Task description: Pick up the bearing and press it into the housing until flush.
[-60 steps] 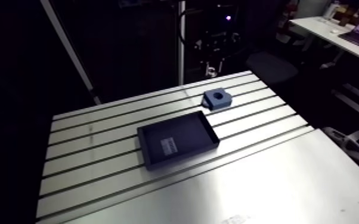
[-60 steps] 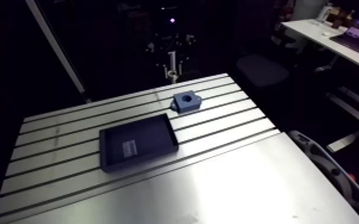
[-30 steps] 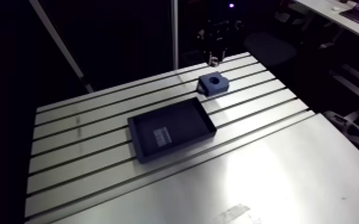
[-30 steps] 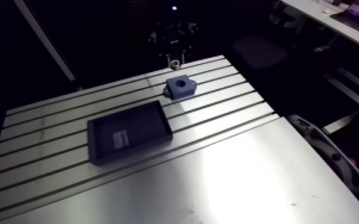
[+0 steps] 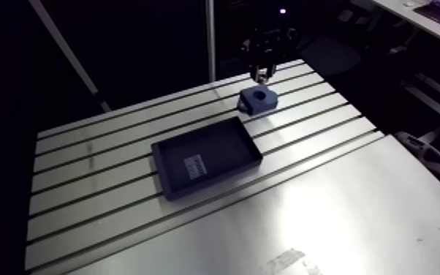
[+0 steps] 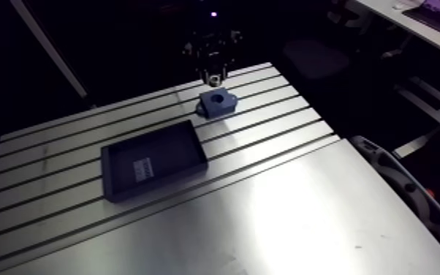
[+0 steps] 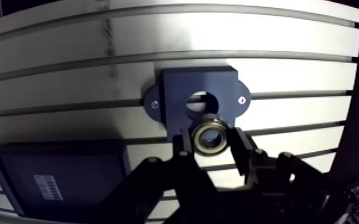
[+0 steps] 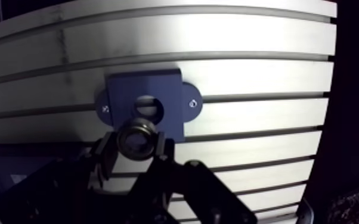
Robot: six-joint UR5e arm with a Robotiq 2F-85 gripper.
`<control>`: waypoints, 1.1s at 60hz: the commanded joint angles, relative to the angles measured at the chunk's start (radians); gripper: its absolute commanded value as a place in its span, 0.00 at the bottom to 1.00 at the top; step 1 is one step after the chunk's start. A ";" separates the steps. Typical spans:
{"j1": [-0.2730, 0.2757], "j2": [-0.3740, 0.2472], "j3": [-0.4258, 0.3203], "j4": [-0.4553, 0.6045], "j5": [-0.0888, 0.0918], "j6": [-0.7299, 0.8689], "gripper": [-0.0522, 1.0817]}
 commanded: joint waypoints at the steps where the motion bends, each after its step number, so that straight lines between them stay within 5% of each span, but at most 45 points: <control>1: -0.004 0.000 0.029 -0.023 0.000 0.000 0.58; 66: -0.002 0.051 0.024 -0.054 0.000 0.001 0.58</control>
